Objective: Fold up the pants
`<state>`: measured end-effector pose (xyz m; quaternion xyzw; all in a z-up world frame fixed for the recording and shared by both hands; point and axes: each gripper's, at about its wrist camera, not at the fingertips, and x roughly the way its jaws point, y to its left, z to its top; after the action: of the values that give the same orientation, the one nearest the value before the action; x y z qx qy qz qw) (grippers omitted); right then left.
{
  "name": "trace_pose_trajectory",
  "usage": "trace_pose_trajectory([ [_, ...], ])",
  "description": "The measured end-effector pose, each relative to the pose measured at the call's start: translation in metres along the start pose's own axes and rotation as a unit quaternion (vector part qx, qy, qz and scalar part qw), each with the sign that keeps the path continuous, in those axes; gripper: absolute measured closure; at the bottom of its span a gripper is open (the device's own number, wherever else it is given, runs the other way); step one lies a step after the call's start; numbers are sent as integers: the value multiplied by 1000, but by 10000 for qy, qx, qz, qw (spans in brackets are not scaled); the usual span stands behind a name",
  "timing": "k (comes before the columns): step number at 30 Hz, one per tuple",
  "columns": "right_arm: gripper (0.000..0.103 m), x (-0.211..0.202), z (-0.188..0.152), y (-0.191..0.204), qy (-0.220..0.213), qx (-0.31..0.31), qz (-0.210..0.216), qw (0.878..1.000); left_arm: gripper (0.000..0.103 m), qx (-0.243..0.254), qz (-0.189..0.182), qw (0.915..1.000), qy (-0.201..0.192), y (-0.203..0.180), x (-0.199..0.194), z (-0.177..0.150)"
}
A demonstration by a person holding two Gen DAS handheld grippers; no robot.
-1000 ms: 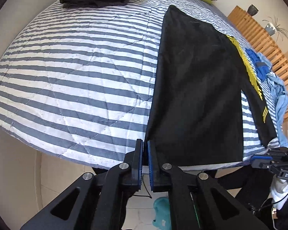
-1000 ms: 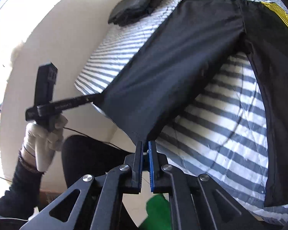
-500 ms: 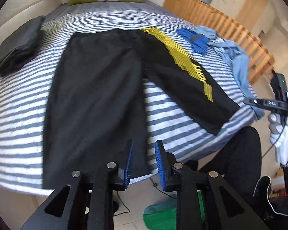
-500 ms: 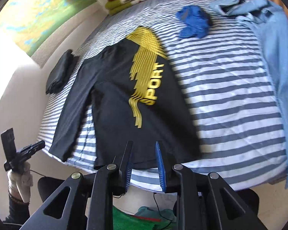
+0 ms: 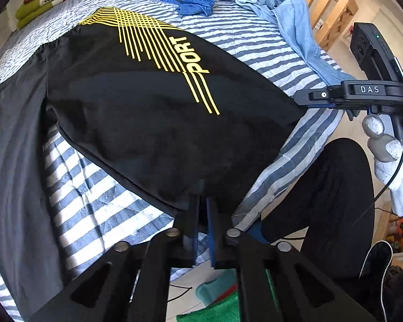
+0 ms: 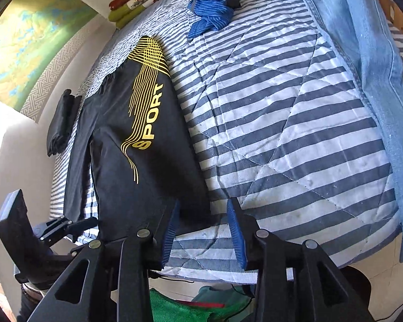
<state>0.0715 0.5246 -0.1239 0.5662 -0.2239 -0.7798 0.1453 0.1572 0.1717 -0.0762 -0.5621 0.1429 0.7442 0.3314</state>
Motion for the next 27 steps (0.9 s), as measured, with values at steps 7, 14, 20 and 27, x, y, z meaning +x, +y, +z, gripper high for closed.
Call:
trace_pose_trajectory([
  [7,66,9,5,-6,113,109,216,9996,99,-243,-159,9995,-155,17,-11,-23],
  [14,101,19,5,24,278,-608,-194,9976,96,185,76,9998,52,6,-11,-28],
  [20,101,-7,12,31,97,-430,401,9982,44,305,-10,9966,-762,-17,-39,-6],
  [27,101,-7,18,48,301,-305,973,9943,44,654,-237,9887,-1328,-69,-11,36],
])
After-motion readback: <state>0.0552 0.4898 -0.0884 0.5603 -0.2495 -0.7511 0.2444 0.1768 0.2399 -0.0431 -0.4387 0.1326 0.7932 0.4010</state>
